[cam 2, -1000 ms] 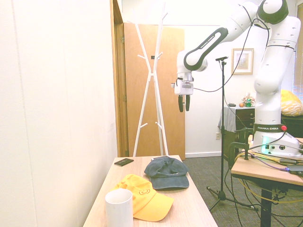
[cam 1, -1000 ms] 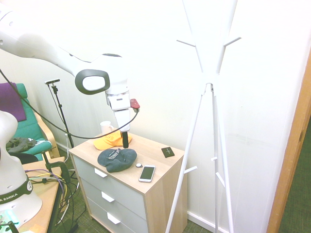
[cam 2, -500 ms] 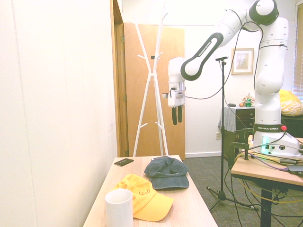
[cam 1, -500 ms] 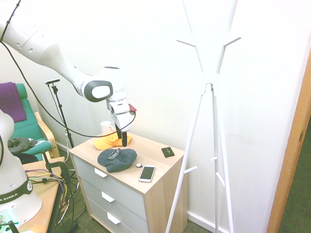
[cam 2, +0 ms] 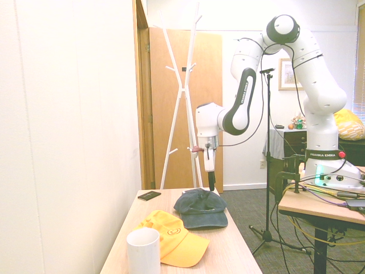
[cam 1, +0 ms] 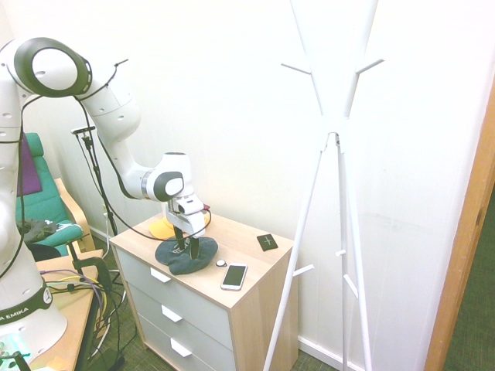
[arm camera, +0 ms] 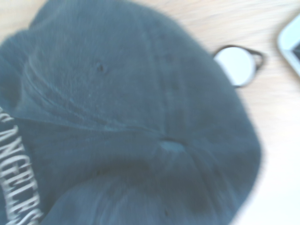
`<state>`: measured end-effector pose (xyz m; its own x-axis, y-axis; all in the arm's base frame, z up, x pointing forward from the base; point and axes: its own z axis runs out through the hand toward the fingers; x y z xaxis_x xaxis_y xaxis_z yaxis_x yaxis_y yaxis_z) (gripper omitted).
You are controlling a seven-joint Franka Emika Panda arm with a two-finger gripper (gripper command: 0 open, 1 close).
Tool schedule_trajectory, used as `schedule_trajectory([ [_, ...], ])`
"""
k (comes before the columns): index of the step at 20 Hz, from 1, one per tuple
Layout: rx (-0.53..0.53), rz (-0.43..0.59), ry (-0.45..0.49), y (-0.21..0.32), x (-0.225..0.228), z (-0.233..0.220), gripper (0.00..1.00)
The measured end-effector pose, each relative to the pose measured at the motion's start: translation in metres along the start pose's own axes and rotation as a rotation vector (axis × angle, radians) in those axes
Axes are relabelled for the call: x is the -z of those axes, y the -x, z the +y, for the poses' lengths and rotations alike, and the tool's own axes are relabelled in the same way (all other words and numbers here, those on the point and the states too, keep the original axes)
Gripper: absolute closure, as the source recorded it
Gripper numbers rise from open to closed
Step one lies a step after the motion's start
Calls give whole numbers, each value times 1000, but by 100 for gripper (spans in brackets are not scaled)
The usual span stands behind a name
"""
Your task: Hang the cap
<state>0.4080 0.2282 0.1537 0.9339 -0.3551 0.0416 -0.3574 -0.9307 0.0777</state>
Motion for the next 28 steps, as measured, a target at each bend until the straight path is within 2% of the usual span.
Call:
schedule_trajectory([
  [2,23,14,-10,-1,-16,-6,0],
  [3,31,22,-12,-2,-20,-11,100],
  [9,64,50,-4,4,-24,-25,100],
  [28,35,60,8,-2,-26,-23,100],
])
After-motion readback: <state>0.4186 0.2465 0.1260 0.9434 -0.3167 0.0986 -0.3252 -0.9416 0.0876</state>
